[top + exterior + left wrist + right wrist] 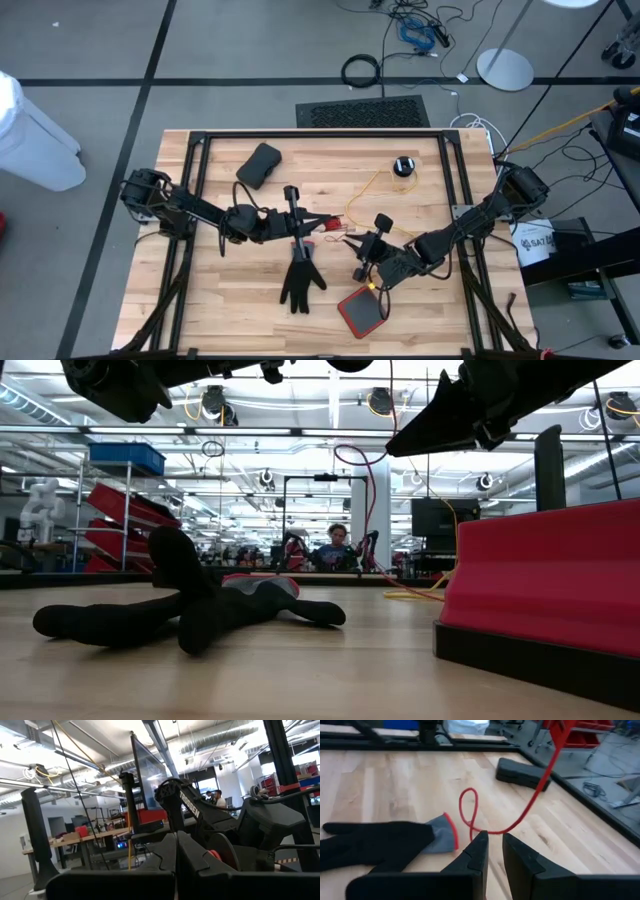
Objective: Coil cords
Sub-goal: Coil the red wire onto the black spool
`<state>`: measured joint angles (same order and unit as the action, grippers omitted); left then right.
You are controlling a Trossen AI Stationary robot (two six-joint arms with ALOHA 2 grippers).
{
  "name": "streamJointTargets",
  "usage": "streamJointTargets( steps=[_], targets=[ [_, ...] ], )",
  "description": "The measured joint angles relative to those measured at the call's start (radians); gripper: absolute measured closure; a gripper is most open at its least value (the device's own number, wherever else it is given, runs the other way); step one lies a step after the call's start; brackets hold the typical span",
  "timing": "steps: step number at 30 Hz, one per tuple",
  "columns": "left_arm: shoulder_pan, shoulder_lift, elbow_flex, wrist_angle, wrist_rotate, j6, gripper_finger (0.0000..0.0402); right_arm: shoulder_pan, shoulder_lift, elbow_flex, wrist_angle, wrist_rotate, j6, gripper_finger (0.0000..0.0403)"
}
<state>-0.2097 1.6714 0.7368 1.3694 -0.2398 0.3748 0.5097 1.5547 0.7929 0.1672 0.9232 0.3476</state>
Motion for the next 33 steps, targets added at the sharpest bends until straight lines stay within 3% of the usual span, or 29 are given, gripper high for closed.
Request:
streamJointTargets(
  steps=[33],
  targets=[
    [0.0, 0.0, 0.0, -0.002, 0.001, -0.002, 0.0401, -0.055, 0.0, 0.0, 0.063, 0.075, -0.045, 0.036]
  ],
)
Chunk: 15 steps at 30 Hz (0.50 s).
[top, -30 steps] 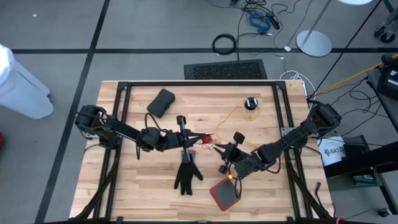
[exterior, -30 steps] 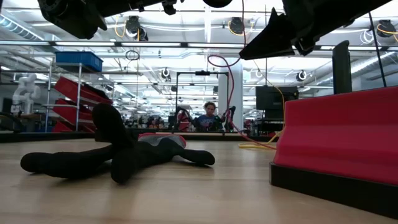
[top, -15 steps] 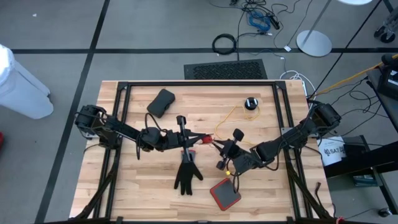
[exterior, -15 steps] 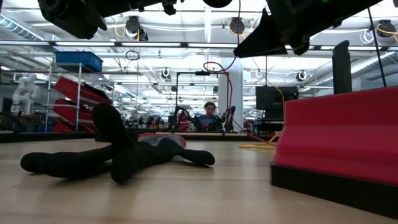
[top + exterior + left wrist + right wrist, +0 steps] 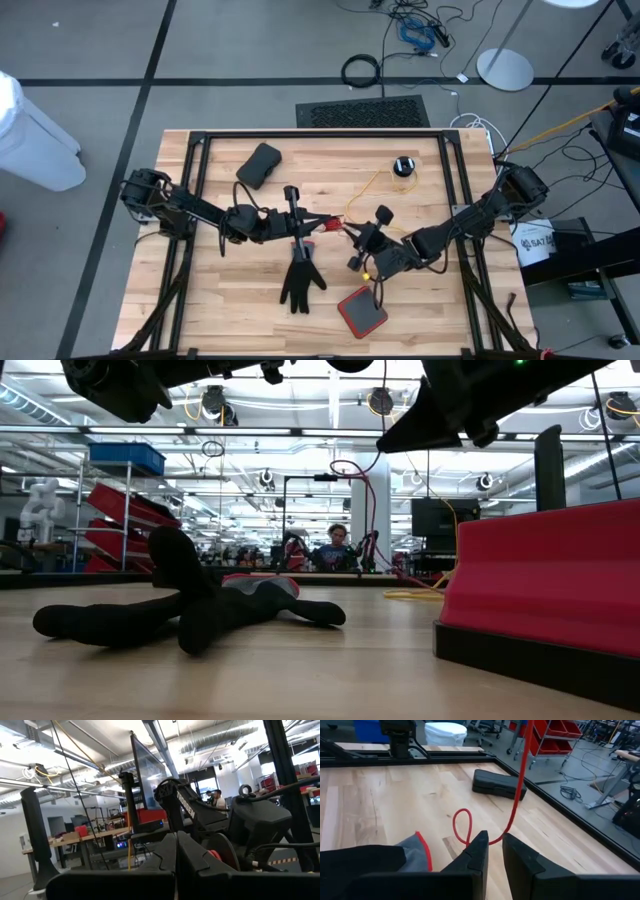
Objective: Coil cords
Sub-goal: Coil the red wire onto the black spool
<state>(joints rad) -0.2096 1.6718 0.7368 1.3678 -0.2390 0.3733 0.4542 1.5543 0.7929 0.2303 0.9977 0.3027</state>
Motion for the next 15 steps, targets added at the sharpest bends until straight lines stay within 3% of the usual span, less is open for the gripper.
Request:
streamJointTargets(
  steps=[15],
  targets=[
    [0.0, 0.0, 0.0, 0.0, 0.0, 0.0, 0.0401, -0.024, 0.0, 0.0, -0.062, 0.002, 0.047, 0.036]
  ],
)
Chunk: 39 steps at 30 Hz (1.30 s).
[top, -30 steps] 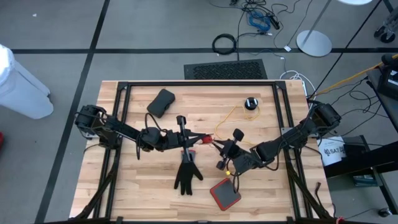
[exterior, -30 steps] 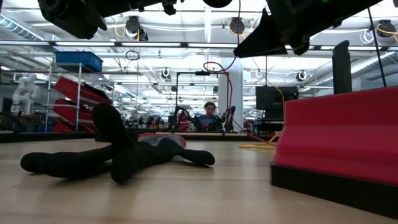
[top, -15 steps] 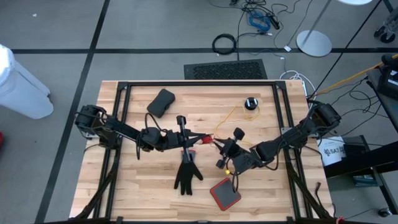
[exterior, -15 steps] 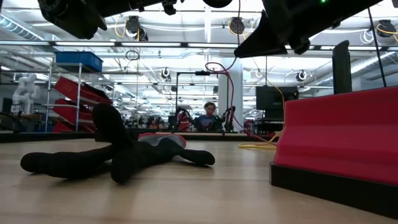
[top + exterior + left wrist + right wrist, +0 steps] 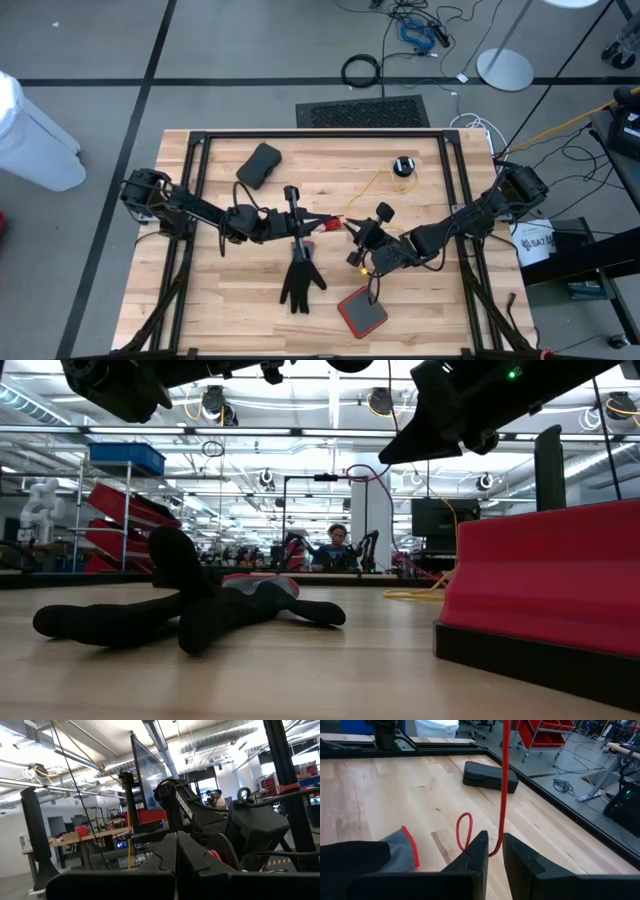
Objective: Coil cords
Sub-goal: Coil the red wire onto the black spool
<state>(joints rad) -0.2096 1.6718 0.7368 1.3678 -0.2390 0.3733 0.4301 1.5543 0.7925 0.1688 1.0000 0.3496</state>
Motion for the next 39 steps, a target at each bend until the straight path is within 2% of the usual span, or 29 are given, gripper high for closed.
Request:
streamJointTargets(
  steps=[9, 16, 30, 36, 39],
  targets=[
    [0.0, 0.0, 0.0, -0.012, 0.0, 0.0, 0.0401, 0.009, 0.0, 0.0, 0.0, 0.003, 0.005, 0.036],
    [0.0, 0.0, 0.0, -0.014, 0.0, 0.0, 0.0401, 0.053, 0.0, 0.0, -0.01, 0.095, 0.005, 0.036],
    [0.0, 0.0, 0.0, -0.015, 0.0, 0.0, 0.0401, 0.063, 0.0, 0.0, -0.056, 0.076, 0.058, 0.0361],
    [0.0, 0.0, 0.0, -0.015, 0.0, 0.0, 0.0401, 0.063, 0.0, 0.0, -0.059, 0.093, 0.058, 0.0396],
    [0.0, 0.0, 0.0, -0.015, 0.0, 0.0, 0.0401, 0.063, 0.0, 0.0, -0.061, 0.098, 0.069, 0.04]
  ],
)
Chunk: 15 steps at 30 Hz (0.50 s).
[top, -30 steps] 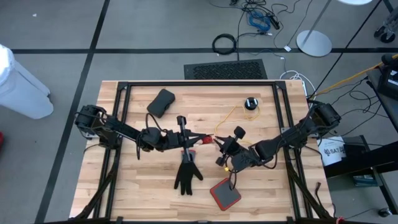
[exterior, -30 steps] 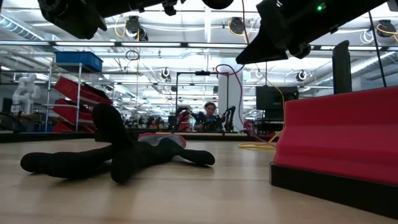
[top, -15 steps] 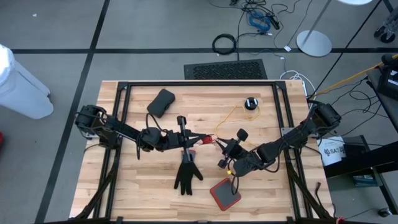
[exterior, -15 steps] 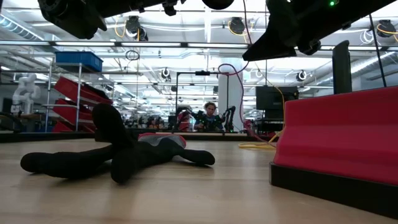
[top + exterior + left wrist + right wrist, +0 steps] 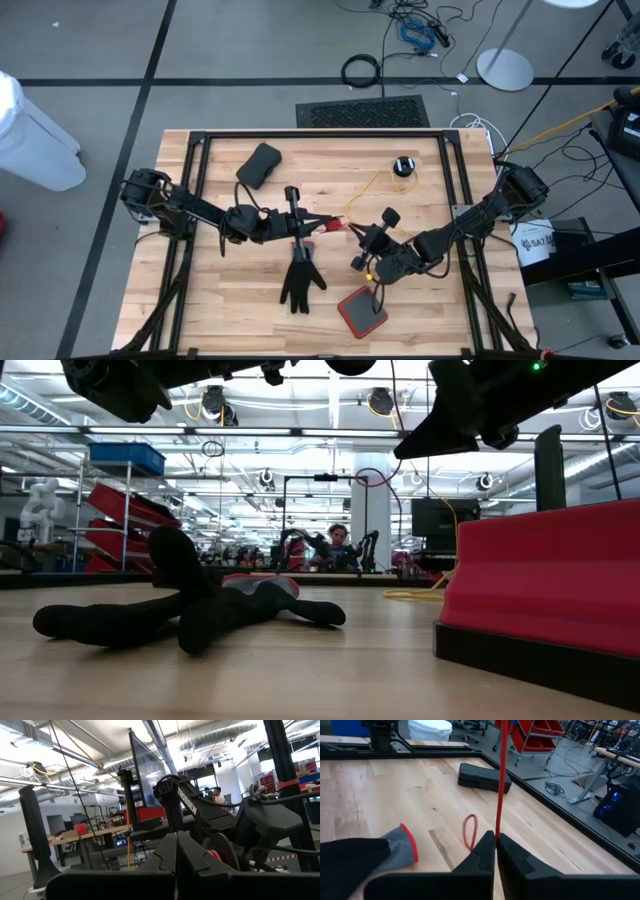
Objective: Coil cords
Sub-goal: Coil the red wire onto the black spool
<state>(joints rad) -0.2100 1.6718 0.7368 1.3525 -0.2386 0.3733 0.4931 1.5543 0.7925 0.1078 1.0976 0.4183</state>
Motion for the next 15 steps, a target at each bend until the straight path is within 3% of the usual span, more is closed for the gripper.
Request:
streamJointTargets(
  steps=[6, 15],
  targets=[
    [0.0, 0.0, 0.0, 0.0, 0.0, 0.0, 0.0401, -0.015, 0.0, 0.0, 0.038, -0.015, 0.013, 0.0402],
    [0.006, 0.0, 0.0, -0.02, -0.023, 0.058, 0.0401, -0.083, 0.061, 0.021, 0.29, -0.139, -0.11, 0.0403]
  ],
)
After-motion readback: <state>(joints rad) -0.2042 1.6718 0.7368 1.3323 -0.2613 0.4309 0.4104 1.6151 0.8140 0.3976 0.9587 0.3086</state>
